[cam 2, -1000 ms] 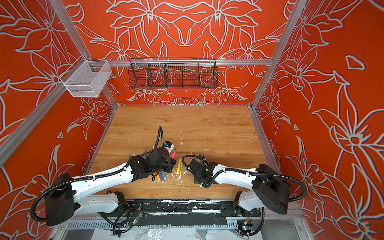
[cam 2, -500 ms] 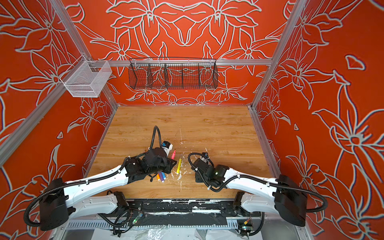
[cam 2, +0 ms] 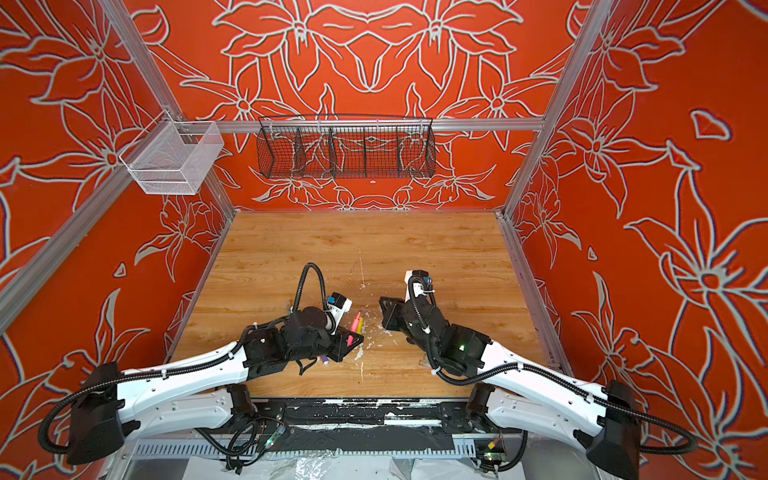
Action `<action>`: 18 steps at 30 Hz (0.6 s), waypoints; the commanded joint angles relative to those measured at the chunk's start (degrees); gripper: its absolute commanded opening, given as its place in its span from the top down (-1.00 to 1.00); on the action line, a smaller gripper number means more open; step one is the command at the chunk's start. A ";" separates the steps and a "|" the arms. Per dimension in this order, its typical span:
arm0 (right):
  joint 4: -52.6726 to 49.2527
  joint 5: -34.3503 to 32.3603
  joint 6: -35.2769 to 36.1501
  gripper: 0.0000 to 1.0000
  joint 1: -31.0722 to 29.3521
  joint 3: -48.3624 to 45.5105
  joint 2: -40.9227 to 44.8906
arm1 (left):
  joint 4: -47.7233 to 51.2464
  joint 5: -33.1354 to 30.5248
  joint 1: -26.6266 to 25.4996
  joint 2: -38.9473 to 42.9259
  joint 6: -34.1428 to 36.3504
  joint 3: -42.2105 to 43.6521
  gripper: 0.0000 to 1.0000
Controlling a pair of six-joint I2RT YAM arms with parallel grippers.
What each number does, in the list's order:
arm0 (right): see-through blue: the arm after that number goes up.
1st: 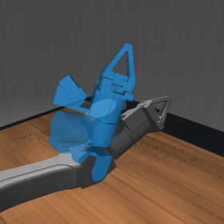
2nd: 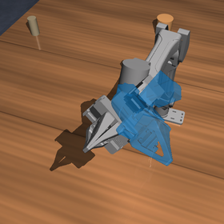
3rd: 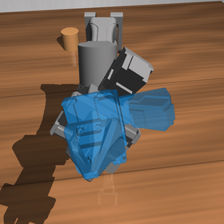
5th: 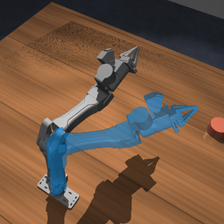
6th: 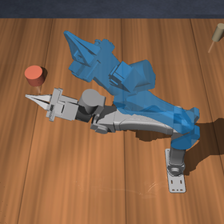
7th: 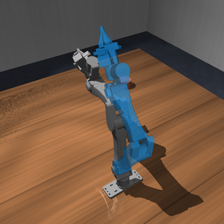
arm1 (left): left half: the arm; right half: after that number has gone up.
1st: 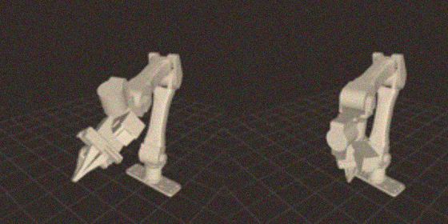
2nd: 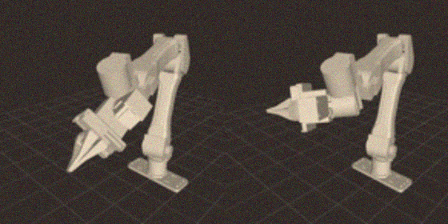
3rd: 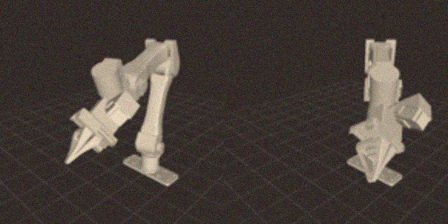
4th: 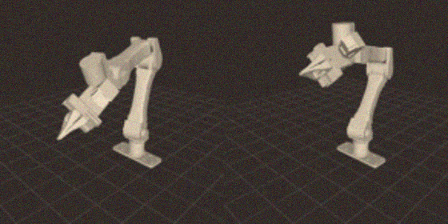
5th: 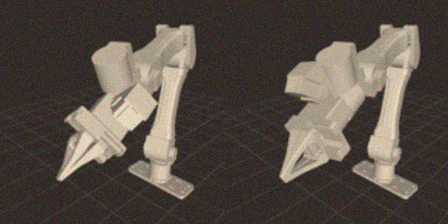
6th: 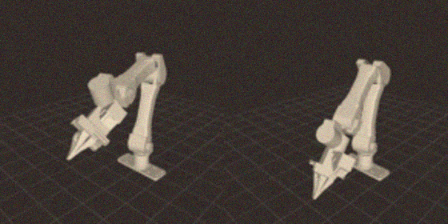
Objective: Insert the pens into the pen caps
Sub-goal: 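Lift the cap with the right gripper over the pink marker tip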
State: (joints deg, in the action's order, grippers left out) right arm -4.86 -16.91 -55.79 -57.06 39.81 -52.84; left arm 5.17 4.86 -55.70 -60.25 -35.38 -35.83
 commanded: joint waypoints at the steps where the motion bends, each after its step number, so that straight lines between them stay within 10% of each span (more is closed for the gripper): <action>1: 9.66 0.06 -0.95 0.92 0.19 -0.26 -1.55 | -2.56 1.20 -0.63 1.60 -0.75 -0.05 1.00; 18: 16.84 5.80 -3.74 0.98 -0.33 0.50 -9.03 | -2.67 -1.42 -0.90 1.80 0.13 -0.64 1.00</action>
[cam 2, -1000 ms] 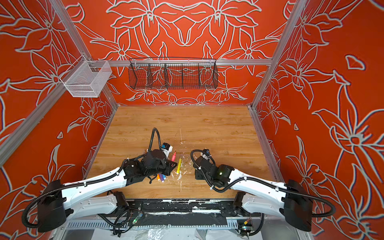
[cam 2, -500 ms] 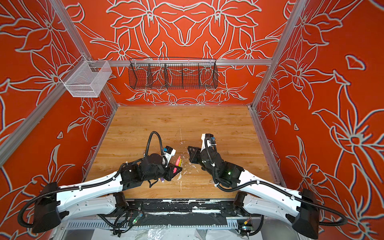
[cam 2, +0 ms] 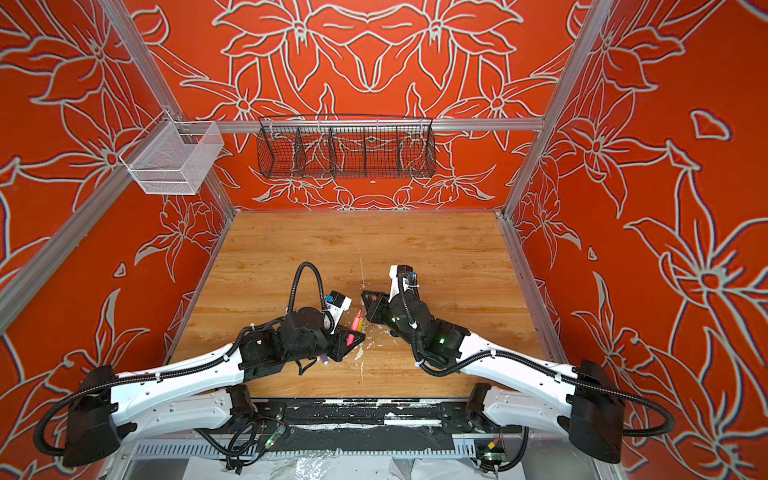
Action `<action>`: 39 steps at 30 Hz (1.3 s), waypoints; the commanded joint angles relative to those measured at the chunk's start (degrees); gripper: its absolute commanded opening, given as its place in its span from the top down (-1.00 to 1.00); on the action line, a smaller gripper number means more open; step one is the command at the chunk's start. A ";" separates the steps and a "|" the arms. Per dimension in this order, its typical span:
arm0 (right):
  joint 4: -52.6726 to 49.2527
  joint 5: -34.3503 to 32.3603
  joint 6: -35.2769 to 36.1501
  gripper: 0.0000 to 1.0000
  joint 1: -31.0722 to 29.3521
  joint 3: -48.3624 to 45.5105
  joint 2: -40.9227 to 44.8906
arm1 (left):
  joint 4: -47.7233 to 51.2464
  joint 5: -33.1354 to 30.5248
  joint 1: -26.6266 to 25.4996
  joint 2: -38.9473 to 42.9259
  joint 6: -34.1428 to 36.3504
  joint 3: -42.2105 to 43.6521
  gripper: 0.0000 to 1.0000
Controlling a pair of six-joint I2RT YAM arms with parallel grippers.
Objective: Insert the pens into the pen caps
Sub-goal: 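Lift the cap with the right gripper over the pink marker tip, then push the cap down onto the pink marker tip with the right gripper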
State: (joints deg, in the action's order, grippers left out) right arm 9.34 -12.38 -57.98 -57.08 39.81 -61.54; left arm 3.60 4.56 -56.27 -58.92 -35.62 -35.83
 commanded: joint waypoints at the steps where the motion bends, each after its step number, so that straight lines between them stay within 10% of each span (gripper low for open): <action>1: 3.09 1.56 -1.53 0.98 -0.43 0.29 -0.41 | -1.13 -1.30 -0.33 0.42 0.43 -0.73 1.00; 39: 2.43 -3.73 0.98 1.00 -1.98 1.33 -0.59 | -0.36 -1.02 -0.33 0.20 1.69 -1.72 1.00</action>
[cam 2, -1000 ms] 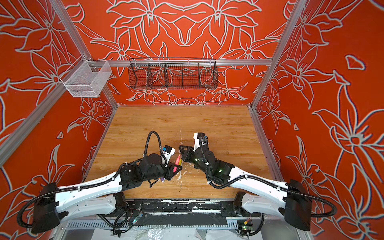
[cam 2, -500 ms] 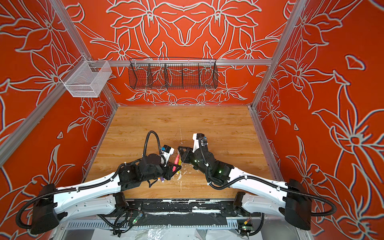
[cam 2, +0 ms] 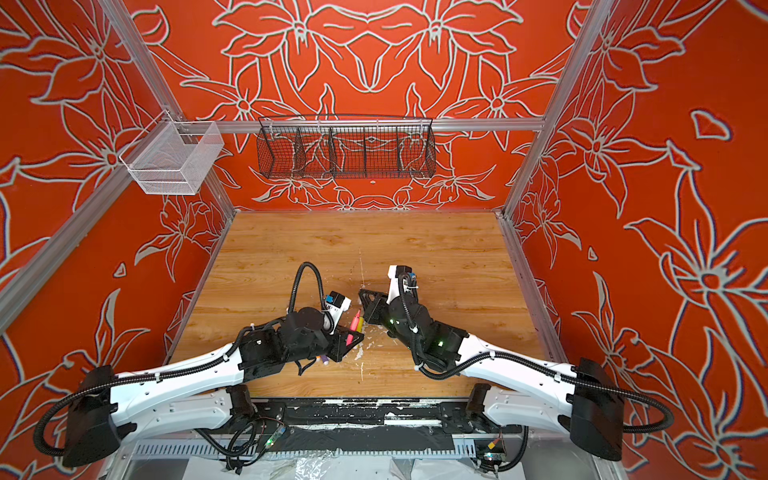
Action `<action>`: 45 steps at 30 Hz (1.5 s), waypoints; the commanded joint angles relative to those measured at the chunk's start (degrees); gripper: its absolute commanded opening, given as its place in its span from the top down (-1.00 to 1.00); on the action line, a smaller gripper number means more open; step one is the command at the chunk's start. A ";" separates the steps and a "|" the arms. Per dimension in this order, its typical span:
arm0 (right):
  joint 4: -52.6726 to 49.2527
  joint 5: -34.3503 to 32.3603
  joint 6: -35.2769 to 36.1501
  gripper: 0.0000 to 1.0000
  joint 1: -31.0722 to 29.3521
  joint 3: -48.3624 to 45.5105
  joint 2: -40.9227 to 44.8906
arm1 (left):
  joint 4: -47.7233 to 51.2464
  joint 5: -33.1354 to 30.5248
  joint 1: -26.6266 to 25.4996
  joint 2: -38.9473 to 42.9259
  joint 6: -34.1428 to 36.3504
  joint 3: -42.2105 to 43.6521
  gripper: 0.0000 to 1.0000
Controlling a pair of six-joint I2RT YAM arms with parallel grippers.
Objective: Insert the pens into the pen caps
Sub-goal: 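Push the cap down onto the pink marker tip with the right gripper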
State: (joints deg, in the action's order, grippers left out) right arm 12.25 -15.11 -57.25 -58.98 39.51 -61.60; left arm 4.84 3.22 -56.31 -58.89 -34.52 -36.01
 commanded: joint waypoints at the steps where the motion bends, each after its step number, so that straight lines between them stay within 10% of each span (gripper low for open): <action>1: -0.47 -0.57 0.01 1.00 -0.08 1.50 -0.75 | -1.51 0.16 -0.29 0.35 0.55 -1.55 1.00; 41: 6.30 4.65 -4.92 1.00 -6.06 -3.90 -3.65 | -4.59 -0.09 4.89 1.85 1.94 -4.05 1.00; 45: 4.90 3.01 -3.32 0.59 -6.06 -4.52 -1.45 | -4.33 -0.02 5.17 4.51 2.32 -3.16 1.00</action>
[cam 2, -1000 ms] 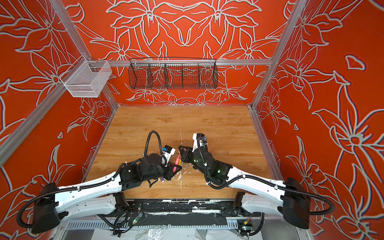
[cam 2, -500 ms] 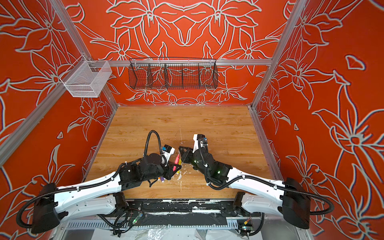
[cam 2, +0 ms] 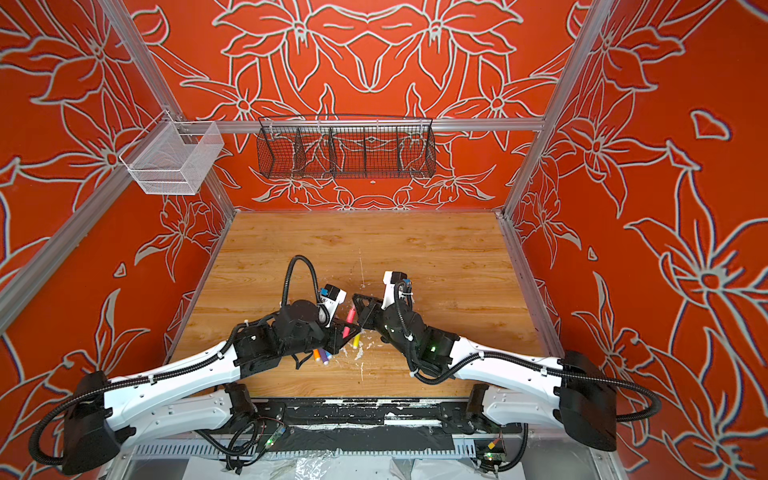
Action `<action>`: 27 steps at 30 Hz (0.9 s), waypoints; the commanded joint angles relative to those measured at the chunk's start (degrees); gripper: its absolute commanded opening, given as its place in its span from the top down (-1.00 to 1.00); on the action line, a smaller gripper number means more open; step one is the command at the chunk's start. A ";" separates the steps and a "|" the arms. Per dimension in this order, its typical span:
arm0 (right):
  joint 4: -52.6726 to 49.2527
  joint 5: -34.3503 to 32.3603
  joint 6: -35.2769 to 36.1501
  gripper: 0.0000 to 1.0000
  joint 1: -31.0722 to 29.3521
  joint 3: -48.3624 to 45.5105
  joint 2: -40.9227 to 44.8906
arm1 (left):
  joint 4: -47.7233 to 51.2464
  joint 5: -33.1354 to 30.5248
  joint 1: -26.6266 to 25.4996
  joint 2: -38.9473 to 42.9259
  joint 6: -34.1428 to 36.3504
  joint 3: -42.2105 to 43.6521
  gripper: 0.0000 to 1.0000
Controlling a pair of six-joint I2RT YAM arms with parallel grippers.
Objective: Insert the pens into the pen caps
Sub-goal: 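Push the cap down onto the pink marker tip with the right gripper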
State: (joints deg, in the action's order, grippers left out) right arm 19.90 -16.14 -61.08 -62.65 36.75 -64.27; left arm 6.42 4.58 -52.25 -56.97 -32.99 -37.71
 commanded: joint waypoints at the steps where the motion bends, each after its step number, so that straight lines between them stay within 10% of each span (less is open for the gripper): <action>1: -3.71 3.00 0.94 0.51 -2.42 -1.85 2.40 | -5.88 -1.62 1.10 2.95 0.93 -1.00 1.00; 16: -12.08 -4.17 10.21 -0.18 -1.24 3.34 13.31 | -8.64 0.98 1.01 2.99 4.43 5.03 1.00; 27: -8.46 5.85 5.52 -0.07 4.47 7.13 1.65 | -8.44 1.40 0.75 4.15 5.41 5.40 1.00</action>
State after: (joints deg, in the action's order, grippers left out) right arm 9.78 -14.09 -53.80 -58.74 41.30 -60.49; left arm -0.19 5.52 -51.37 -53.71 -28.47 -32.29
